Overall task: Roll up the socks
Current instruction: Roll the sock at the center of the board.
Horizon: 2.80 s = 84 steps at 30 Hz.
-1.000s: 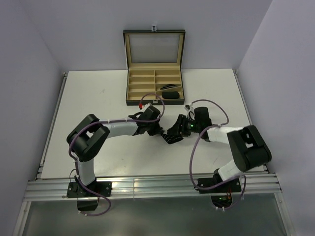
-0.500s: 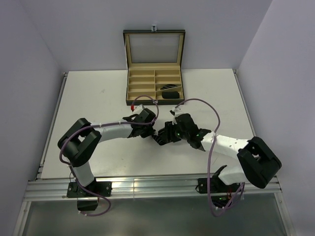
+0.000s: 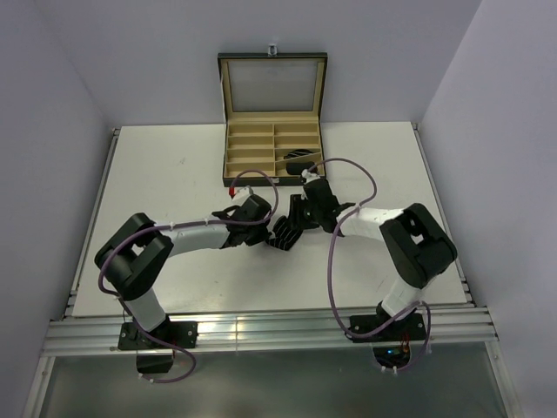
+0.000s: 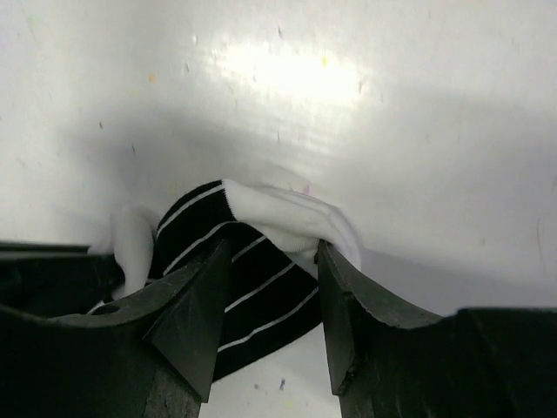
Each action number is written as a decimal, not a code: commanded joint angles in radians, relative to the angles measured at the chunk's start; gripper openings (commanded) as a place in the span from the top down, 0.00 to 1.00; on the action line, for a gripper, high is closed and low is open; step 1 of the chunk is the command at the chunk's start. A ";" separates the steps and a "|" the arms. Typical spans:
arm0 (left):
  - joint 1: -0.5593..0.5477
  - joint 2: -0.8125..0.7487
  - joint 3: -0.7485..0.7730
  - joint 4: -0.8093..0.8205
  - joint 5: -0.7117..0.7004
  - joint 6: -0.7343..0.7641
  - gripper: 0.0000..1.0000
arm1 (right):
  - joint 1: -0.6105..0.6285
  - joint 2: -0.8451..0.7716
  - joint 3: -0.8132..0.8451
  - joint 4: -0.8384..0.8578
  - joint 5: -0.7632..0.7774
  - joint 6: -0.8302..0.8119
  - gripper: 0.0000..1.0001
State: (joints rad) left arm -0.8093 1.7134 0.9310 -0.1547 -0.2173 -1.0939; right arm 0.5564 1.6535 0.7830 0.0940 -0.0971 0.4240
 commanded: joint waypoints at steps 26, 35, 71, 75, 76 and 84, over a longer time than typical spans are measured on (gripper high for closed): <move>-0.025 0.028 0.069 -0.071 -0.106 0.060 1.00 | 0.154 -0.322 -0.240 0.254 -0.059 -0.274 0.47; -0.028 0.028 0.075 -0.083 -0.103 0.058 1.00 | 0.278 -0.224 -0.194 0.267 0.051 -0.341 0.47; -0.025 -0.123 -0.055 0.023 -0.105 -0.098 0.52 | 0.065 -0.058 -0.140 -0.068 -0.302 -0.012 1.00; -0.025 -0.161 -0.112 0.089 -0.090 -0.109 0.37 | -0.021 -0.011 -0.182 0.022 -0.427 0.039 1.00; -0.025 -0.169 -0.119 0.127 -0.073 -0.107 0.33 | -0.041 0.006 -0.195 0.041 -0.453 0.065 1.00; -0.025 -0.155 -0.187 0.285 0.016 -0.090 0.33 | -0.102 0.111 -0.229 0.171 -0.572 0.140 1.00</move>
State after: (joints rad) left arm -0.8291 1.5700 0.7567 0.0235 -0.2424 -1.1881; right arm 0.4534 1.7081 0.6044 0.3344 -0.6754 0.5587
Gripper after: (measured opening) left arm 0.680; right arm 0.010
